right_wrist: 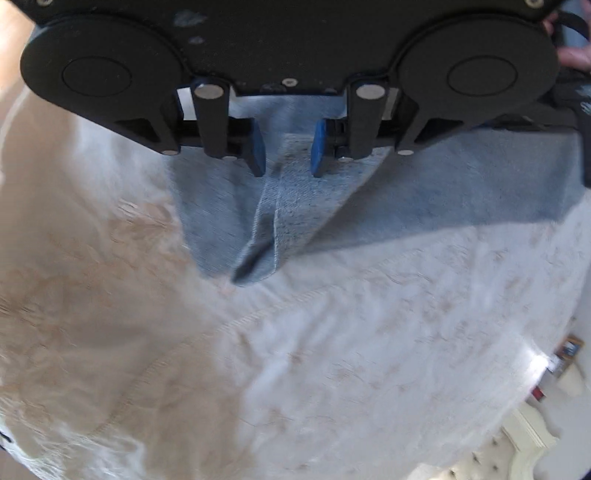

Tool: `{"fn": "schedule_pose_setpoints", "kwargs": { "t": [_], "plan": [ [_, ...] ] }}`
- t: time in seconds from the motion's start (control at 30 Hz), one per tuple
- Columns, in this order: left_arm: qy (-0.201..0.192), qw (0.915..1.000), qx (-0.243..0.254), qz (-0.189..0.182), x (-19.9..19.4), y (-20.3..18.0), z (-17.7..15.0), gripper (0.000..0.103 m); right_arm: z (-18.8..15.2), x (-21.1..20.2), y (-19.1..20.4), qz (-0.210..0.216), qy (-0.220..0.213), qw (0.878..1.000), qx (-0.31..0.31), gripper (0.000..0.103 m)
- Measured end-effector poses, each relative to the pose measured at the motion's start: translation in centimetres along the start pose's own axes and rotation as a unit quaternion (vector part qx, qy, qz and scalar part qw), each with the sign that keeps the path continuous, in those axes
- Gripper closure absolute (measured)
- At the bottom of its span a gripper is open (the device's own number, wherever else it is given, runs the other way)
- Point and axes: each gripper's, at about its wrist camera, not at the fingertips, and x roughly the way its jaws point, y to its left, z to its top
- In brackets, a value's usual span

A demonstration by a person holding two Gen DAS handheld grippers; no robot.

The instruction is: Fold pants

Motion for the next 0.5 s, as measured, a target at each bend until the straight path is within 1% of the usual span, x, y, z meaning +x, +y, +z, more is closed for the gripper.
{"fn": "schedule_pose_setpoints", "kwargs": {
  "t": [0.03, 0.1, 0.2, 0.27, 0.37, 0.47, 0.5],
  "plan": [
    [0.0, 1.0, 0.0, 0.0, 0.0, 0.0, 0.0, 0.081, -0.4, -0.1, -0.6, -0.005, 0.003, 1.0, -0.003, 0.073],
    [0.001, 1.0, 0.001, 0.001, 0.0, 0.0, -0.1, 0.081, -0.7, 0.3, -2.1, 0.001, 0.016, 1.0, 0.014, 0.072],
    [0.002, 1.0, -0.002, 0.001, -0.1, -0.1, 0.0, 0.081, 0.0, 1.5, -3.7, 0.01, 0.032, 0.998, 0.057, 0.072],
    [0.002, 1.0, -0.005, -0.003, -0.1, -0.1, 0.0, 0.081, 0.5, 2.2, -4.2, 0.016, 0.035, 0.997, 0.07, 0.071],
    [0.001, 1.0, -0.004, -0.004, -0.2, -0.1, 0.0, 0.081, 1.1, 2.8, -4.1, 0.05, 0.036, 0.995, 0.08, 0.071],
    [0.002, 1.0, -0.001, -0.004, -0.2, -0.1, 0.1, 0.081, 1.6, 3.6, -4.1, 0.069, 0.031, 0.993, 0.092, 0.071],
    [0.002, 1.0, -0.001, -0.004, -0.2, -0.1, 0.1, 0.081, 1.7, 3.7, -4.2, 0.08, 0.031, 0.991, 0.102, 0.074]
  ]
}}
